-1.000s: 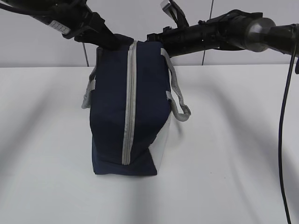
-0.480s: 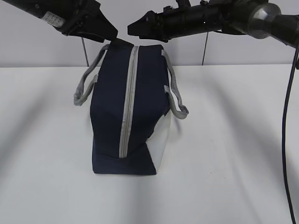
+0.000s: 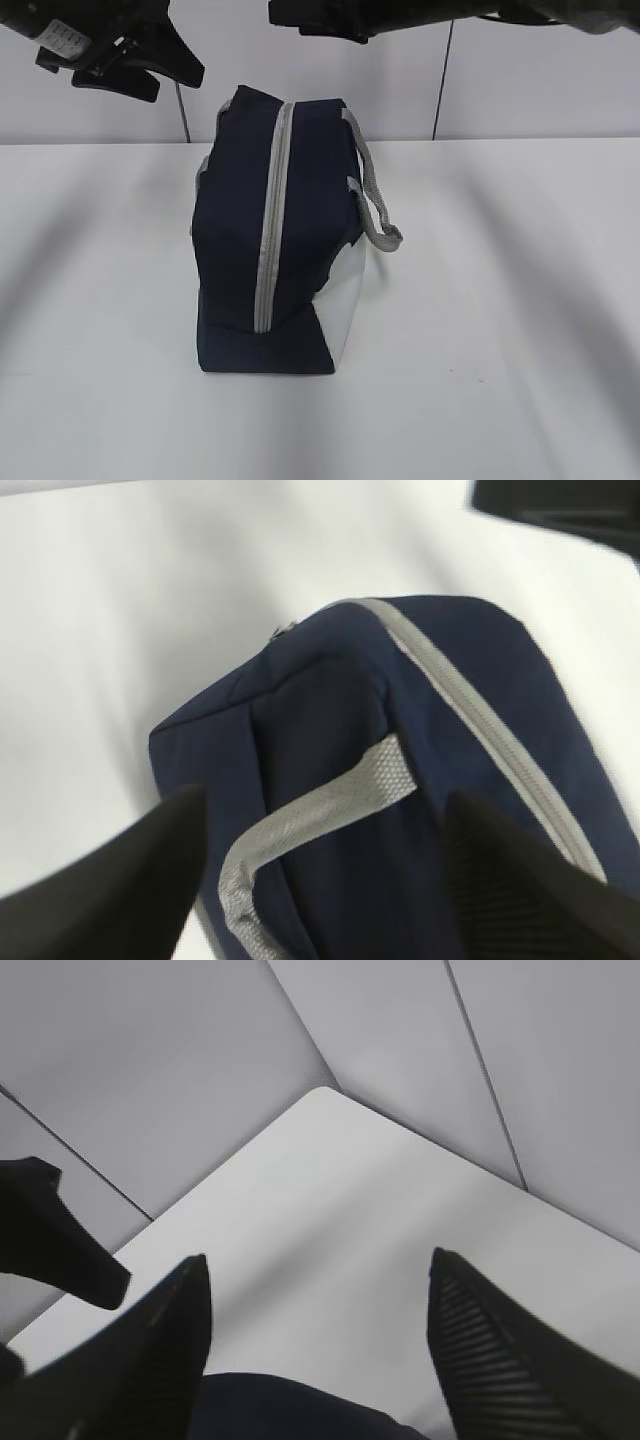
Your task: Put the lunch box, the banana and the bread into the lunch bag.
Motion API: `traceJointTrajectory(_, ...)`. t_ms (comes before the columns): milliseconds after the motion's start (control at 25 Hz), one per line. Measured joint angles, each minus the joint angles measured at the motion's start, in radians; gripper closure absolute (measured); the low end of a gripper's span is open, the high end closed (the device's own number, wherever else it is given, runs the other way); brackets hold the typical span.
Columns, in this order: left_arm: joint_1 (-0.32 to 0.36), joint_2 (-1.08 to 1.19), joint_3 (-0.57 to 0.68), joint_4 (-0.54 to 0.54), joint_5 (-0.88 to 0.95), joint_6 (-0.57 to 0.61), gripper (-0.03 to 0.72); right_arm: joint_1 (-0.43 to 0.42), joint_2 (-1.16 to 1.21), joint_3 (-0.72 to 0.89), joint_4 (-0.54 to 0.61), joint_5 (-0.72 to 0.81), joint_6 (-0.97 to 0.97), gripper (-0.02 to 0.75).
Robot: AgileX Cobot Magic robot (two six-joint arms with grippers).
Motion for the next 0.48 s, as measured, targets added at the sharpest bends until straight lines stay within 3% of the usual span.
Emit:
traceJointTrajectory(160, 0.0, -0.023, 0.0, 0.115, 0.011, -0.134, 0.23, 0.0, -0.114, 0.131, 0.0, 0.0, -0.023, 0.241)
traceJointTrajectory(480, 0.001, -0.133, 0.0, 0.231, 0.071, -0.228, 0.271, 0.0, -0.358, 0.43, 0.0, 0.069, -0.062, 0.267)
